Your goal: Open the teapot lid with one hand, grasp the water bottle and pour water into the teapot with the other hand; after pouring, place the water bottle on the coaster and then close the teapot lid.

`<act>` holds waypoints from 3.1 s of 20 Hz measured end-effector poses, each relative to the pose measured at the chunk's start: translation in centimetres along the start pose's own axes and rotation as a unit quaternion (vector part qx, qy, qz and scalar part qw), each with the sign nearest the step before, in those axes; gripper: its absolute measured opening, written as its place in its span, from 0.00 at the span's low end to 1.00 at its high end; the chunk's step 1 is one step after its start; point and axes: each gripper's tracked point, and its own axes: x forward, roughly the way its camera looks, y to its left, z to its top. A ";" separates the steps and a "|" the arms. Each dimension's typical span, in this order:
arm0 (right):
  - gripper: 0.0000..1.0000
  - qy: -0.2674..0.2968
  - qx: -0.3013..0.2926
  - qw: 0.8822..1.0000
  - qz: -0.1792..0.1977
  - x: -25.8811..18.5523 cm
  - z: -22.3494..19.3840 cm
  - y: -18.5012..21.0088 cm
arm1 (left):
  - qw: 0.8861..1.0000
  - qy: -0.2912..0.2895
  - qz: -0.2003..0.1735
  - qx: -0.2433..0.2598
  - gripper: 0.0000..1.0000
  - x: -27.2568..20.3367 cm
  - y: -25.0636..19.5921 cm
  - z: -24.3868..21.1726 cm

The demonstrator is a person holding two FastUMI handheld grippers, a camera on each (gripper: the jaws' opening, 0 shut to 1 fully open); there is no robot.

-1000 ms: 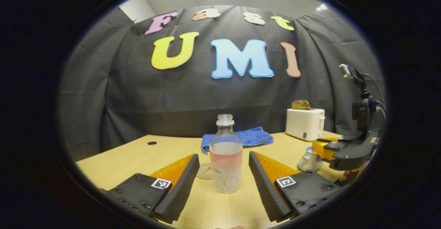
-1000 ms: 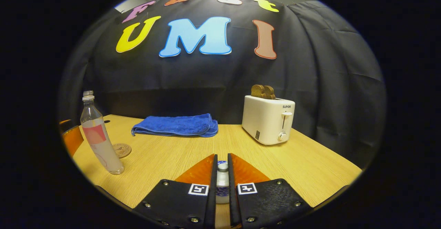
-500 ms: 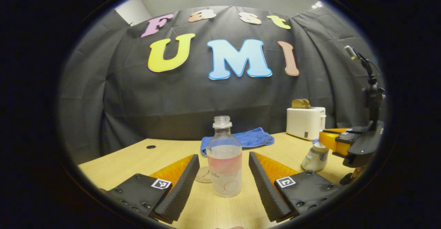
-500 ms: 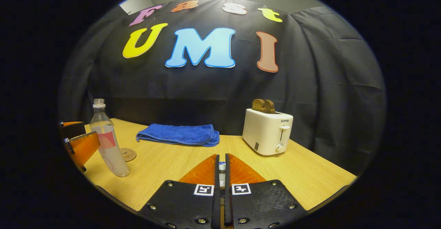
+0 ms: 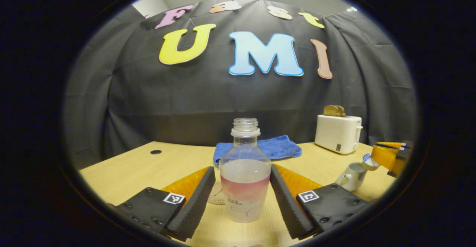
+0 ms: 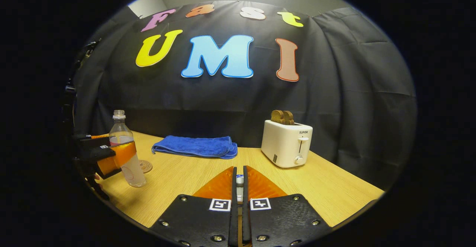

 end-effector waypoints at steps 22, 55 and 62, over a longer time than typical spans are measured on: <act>0.05 -0.047 0.000 0.997 0.058 -10.4 3.0 1.8 | 1.000 0.000 -0.008 0.002 0.86 0.6 -0.9 -0.5; 0.05 -0.016 0.042 0.995 0.091 -20.9 -1.0 -0.6 | 0.807 0.033 -0.077 0.585 0.85 2.2 -15.6 -0.6; 0.05 -0.011 0.046 0.995 0.091 -20.8 -1.5 -0.8 | 0.736 0.027 -0.086 0.671 0.85 1.9 -17.2 -1.3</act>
